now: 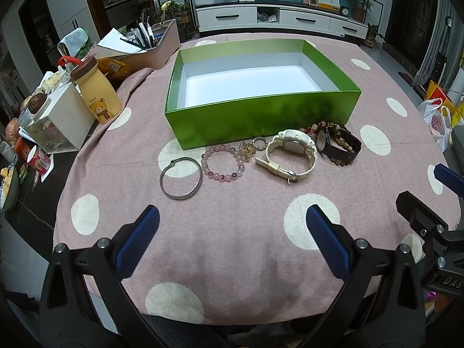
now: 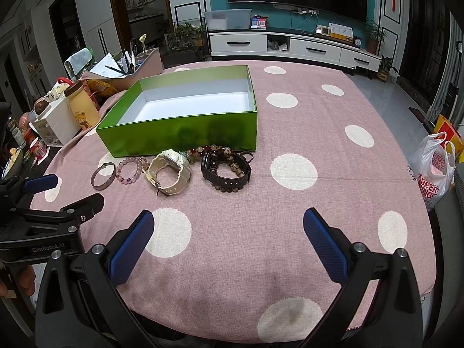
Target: Organize jewelry
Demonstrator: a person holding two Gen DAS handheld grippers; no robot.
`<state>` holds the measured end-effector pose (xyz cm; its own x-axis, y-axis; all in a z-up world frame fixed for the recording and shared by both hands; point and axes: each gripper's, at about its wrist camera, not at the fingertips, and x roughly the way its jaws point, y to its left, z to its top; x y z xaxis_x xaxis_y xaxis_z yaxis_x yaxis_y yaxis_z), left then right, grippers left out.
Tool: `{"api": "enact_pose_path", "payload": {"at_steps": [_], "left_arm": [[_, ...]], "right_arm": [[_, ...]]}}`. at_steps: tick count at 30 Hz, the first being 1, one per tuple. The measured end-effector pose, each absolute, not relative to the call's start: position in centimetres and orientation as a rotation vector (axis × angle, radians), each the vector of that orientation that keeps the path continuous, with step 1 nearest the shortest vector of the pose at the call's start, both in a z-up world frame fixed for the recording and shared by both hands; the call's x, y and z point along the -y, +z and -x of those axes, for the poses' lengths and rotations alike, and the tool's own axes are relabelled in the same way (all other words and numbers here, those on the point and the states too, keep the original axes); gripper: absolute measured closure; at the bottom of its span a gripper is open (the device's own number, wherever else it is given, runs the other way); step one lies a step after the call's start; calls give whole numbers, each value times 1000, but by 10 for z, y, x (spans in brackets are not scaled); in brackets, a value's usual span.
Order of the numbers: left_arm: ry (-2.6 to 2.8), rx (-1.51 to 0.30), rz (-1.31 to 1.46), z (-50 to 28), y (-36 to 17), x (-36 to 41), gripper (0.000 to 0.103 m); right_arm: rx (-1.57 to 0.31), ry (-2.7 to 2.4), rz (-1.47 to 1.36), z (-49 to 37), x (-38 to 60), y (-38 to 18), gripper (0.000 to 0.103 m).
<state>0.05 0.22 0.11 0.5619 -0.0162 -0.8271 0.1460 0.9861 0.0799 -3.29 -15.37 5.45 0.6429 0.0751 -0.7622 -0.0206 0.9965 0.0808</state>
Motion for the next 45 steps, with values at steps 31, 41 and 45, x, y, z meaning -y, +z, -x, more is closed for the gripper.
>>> {"api": "enact_pose_path", "payload": {"at_steps": [31, 41, 45], "left_arm": [[-91, -963, 81, -9, -29, -76, 2], [-38, -979, 158, -26, -50, -103, 2], [-23, -979, 182, -35, -53, -110, 2]], "right_arm": [[-840, 229, -172, 31, 164, 28, 1], [-869, 329, -173, 19, 143, 15, 3], [-894, 360, -201, 9, 138, 9, 11]]}}
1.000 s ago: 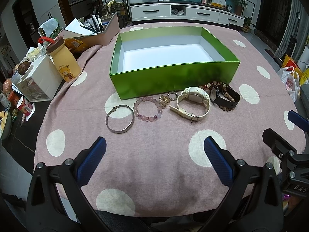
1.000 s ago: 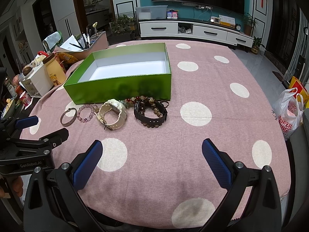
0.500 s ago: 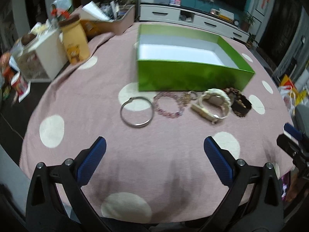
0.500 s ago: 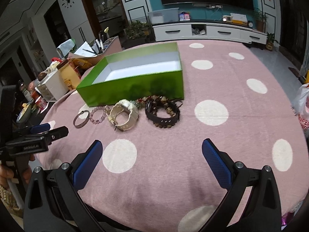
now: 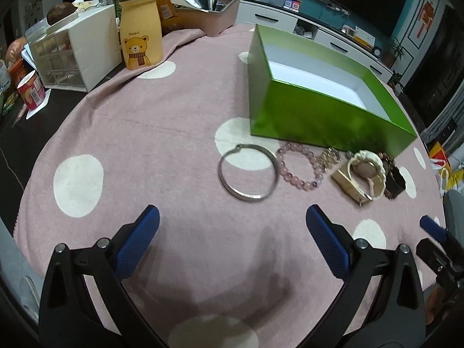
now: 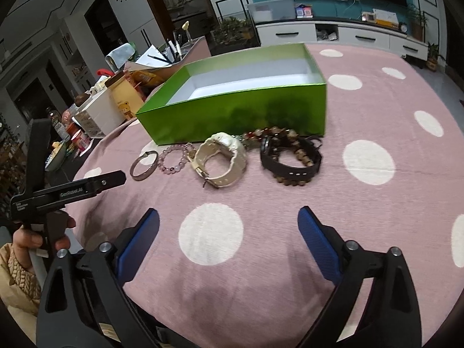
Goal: Organize jewelry
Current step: 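Grasp the silver bangle with the left tool while the right tool grasps the cream watch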
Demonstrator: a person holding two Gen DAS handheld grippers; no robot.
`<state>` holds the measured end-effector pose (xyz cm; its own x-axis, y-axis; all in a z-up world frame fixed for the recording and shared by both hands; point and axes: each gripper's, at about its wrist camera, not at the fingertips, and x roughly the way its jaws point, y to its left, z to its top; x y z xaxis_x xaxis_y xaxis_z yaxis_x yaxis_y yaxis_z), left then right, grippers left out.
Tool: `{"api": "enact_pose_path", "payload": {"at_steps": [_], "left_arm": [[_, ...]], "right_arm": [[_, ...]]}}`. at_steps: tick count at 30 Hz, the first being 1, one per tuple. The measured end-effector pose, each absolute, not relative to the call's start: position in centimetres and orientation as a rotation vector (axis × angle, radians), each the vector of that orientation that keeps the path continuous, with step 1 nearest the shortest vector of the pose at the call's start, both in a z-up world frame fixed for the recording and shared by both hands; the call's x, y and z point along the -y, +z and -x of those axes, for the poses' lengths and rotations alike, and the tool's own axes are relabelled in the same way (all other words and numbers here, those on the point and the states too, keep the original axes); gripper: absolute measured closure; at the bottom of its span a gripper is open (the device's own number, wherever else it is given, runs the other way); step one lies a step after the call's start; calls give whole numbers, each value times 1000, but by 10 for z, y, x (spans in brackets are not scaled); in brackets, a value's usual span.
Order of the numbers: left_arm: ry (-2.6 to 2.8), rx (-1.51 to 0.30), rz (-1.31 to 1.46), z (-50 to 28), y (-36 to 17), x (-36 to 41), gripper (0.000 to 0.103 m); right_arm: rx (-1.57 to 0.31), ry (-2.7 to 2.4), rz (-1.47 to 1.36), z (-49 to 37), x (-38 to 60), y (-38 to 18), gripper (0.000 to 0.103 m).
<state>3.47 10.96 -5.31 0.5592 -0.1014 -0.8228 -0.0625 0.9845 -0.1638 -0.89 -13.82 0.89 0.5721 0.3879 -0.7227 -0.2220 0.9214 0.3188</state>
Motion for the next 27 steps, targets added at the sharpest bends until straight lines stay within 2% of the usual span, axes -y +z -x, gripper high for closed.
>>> {"api": "enact_pose_path", "payload": {"at_steps": [6, 9, 13, 17, 24, 27], "left_arm": [[19, -970, 206, -56, -57, -118, 2], [39, -976, 200, -65, -61, -118, 8], [58, -995, 174, -74, -67, -117, 20], [65, -1007, 147, -78, -71, -115, 25], [73, -1012, 95, -81, -74, -111, 30], [85, -1004, 43, -80, -75, -105, 38]], "right_arm": [[-928, 385, -318, -13, 137, 0, 20], [-936, 385, -359, -24, 134, -5, 25], [-967, 374, -410, -37, 132, -15, 39], [-977, 358, -443, -49, 130, -19, 50], [-1009, 303, -417, -60, 126, -24, 57], [-1013, 283, -377, -62, 123, -27, 68]]}}
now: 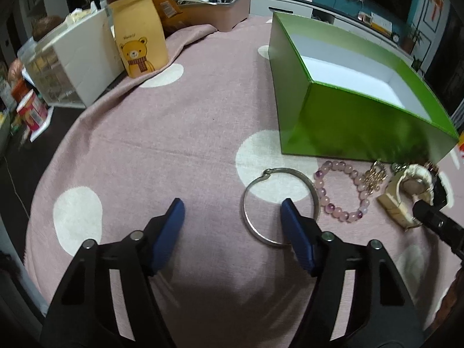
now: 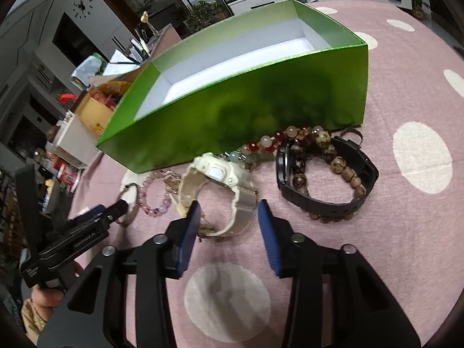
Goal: Organize jewelry
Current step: 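Grasp the silver bangle with the left tool while the right tool grasps the cream watch, then carry the bangle and cream watch into the green box and release both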
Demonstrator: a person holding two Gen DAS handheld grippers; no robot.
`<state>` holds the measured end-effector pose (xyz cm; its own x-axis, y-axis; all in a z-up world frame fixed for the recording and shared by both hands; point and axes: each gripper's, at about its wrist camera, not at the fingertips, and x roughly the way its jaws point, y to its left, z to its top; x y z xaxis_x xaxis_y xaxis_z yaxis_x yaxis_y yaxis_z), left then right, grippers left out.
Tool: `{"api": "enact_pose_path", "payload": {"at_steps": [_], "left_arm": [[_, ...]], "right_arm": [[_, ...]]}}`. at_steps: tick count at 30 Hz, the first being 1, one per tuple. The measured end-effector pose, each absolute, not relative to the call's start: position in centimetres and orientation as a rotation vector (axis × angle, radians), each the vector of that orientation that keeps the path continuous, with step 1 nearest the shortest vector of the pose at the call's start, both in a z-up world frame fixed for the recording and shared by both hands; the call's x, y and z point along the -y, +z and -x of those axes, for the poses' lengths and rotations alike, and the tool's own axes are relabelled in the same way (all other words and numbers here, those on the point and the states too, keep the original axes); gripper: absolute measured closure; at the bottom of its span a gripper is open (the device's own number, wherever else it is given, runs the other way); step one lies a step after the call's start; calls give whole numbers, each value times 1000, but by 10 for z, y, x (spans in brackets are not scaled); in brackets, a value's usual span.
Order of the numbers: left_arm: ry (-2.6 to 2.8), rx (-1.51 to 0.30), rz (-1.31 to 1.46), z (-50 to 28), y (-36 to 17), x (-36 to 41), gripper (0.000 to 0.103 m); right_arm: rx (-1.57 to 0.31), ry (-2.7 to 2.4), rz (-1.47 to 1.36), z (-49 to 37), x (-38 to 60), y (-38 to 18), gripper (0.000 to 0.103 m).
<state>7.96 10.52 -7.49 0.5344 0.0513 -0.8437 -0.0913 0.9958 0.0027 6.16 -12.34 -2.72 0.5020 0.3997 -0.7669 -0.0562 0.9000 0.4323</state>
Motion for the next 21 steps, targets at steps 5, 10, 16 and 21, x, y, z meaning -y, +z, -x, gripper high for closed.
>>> {"api": "enact_pose_path", "payload": {"at_steps": [5, 10, 16, 21], "left_arm": [[50, -984, 26, -73, -71, -99, 69], [31, -984, 33, -69, -69, -96, 93], [25, -977, 41, -64, -65, -91, 99], [15, -947, 31, -58, -55, -85, 99]], "right_arm": [[-1004, 253, -323, -60, 124, -28, 82], [-996, 250, -335, -54, 131, -29, 93], [-982, 257, -351, -49, 136, -24, 95], [-977, 269, -373, -43, 140, -23, 95]]}}
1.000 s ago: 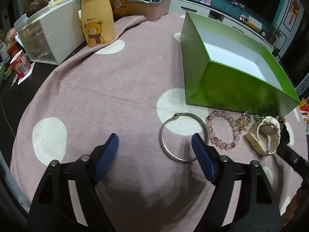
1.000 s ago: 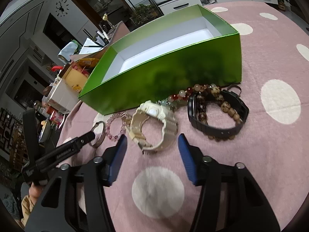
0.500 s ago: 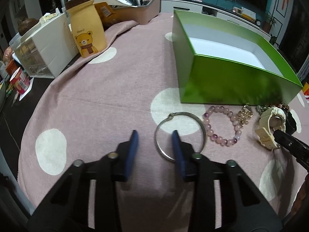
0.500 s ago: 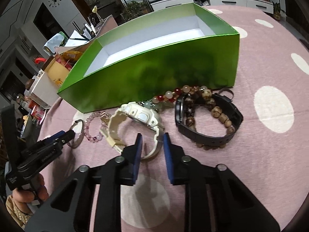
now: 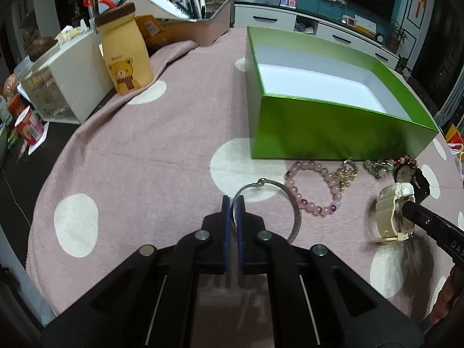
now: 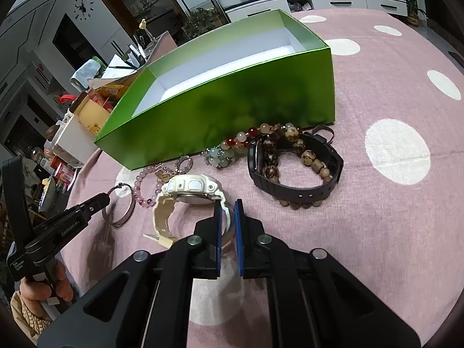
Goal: Organize jewelry
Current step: 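Carry the bangle and cream watch into the green box and release both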
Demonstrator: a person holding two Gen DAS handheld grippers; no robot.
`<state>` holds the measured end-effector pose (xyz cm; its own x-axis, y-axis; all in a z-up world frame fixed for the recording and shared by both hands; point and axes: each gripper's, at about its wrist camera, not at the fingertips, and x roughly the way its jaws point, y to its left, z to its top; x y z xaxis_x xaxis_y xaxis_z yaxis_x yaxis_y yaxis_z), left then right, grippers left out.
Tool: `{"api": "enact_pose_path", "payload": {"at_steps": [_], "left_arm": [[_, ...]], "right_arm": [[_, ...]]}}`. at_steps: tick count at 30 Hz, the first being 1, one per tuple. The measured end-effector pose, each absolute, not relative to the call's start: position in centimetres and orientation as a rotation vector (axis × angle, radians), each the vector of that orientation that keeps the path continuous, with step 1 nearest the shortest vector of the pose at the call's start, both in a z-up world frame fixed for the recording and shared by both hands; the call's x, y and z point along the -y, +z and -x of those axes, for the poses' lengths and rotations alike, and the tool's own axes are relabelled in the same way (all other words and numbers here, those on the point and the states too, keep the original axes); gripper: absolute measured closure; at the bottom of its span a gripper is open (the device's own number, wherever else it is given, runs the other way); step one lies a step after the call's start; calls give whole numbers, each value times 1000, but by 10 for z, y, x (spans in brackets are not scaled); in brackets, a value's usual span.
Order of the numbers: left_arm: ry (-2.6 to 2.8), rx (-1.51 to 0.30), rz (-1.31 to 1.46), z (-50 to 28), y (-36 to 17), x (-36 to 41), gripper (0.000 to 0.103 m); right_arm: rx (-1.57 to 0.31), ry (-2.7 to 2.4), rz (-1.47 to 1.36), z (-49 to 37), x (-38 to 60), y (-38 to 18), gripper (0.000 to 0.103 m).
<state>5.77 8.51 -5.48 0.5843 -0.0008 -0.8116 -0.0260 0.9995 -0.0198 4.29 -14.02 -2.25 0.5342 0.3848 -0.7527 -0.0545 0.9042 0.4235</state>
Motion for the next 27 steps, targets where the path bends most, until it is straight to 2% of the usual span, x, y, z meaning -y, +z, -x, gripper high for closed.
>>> {"api": "enact_pose_path", "payload": {"at_steps": [27], "left_arm": [[-79, -783, 2, -51, 15, -57, 99]], "right_arm": [[-799, 329, -347, -47, 145, 47, 95]]}}
